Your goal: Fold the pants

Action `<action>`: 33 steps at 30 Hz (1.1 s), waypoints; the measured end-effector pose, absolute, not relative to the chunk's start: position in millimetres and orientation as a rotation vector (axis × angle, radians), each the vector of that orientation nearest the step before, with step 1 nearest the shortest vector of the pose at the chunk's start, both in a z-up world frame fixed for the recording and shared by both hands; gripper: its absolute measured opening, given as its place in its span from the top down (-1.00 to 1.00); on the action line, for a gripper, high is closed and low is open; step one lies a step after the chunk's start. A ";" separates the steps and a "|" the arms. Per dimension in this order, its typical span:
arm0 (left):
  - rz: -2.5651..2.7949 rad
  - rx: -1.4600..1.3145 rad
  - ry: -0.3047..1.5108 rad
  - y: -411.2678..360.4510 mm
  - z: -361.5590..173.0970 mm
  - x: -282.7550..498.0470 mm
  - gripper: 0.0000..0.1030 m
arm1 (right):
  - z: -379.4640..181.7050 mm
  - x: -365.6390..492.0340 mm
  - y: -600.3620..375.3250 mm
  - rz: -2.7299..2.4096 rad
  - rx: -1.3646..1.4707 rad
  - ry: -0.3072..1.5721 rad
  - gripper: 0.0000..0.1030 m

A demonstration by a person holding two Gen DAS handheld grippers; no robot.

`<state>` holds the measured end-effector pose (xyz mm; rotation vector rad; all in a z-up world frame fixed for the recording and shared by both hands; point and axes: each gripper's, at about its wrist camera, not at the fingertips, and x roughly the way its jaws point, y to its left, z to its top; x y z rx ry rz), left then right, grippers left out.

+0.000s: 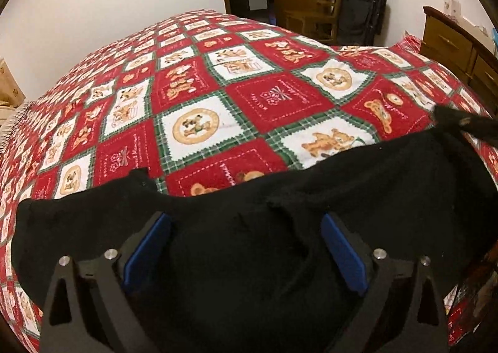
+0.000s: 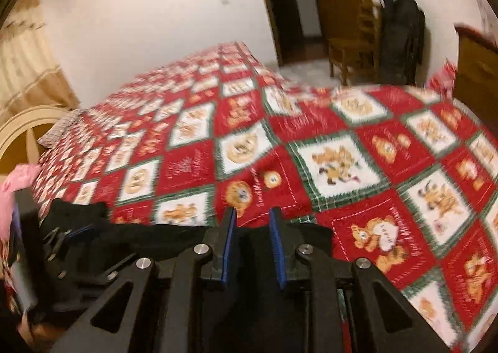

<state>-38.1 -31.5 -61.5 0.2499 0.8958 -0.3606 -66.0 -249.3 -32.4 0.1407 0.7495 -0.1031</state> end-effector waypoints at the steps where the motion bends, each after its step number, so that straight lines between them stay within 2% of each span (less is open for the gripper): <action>1: -0.361 0.249 0.897 -31.8 -61.9 -37.3 -0.98 | -29.0 -74.7 -242.8 -0.091 0.102 0.751 0.55; 8: -0.365 0.239 0.900 -32.1 -63.8 -34.3 -1.00 | -56.1 -126.1 -226.5 -0.095 -0.024 0.885 0.55; 16: -0.404 0.200 0.928 -28.8 -65.9 -27.2 -1.00 | -60.8 -173.4 -226.2 -0.129 0.071 0.807 0.55; 21: -0.465 0.163 0.953 -20.5 -59.2 -23.3 -0.99 | -49.5 -185.8 -223.5 -0.090 0.087 0.872 0.55; 25: -0.477 0.122 0.916 -5.9 -42.9 -28.3 -0.95 | -17.8 -163.0 -230.3 -0.098 0.092 0.755 0.55; 28: -0.444 0.123 0.908 5.7 -39.0 -31.2 -0.95 | -17.2 -123.7 -230.1 -0.057 0.145 0.776 0.54; 33: -0.400 0.106 0.937 18.7 -51.2 -32.2 -0.95 | -48.9 -68.0 -178.4 0.171 0.148 0.873 0.55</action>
